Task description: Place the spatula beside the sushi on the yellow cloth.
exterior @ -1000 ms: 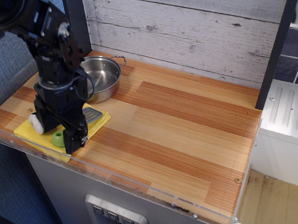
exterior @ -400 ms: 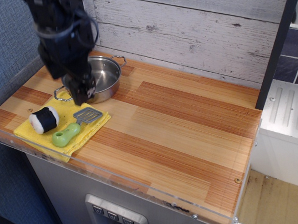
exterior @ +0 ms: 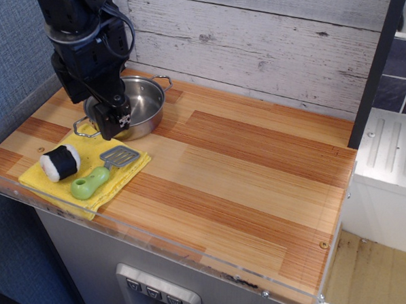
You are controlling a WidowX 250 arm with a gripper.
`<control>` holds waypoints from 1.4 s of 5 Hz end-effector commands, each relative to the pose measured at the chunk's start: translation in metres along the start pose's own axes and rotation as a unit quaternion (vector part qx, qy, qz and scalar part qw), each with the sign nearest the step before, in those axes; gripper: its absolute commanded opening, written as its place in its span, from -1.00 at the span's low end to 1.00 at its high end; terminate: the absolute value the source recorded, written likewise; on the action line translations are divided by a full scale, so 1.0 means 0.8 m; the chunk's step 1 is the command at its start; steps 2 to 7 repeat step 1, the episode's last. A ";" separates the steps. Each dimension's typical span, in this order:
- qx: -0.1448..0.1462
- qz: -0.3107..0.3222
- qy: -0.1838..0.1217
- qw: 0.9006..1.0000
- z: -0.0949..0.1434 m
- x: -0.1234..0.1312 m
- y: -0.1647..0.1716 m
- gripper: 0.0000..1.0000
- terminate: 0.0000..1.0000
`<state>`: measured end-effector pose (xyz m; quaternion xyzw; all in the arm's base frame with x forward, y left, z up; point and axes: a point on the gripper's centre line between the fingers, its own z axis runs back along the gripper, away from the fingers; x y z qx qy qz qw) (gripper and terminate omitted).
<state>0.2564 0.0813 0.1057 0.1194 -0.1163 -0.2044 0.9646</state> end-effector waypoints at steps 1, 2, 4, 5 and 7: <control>0.014 0.000 -0.016 1.000 0.017 0.007 -0.002 1.00 1.00; 0.014 0.000 -0.016 1.000 0.017 0.007 -0.002 1.00 1.00; 0.014 0.000 -0.016 1.000 0.017 0.007 -0.002 1.00 1.00; 0.014 0.000 -0.016 1.000 0.017 0.007 -0.002 1.00 1.00; 0.014 0.000 -0.016 1.000 0.017 0.007 -0.002 1.00 1.00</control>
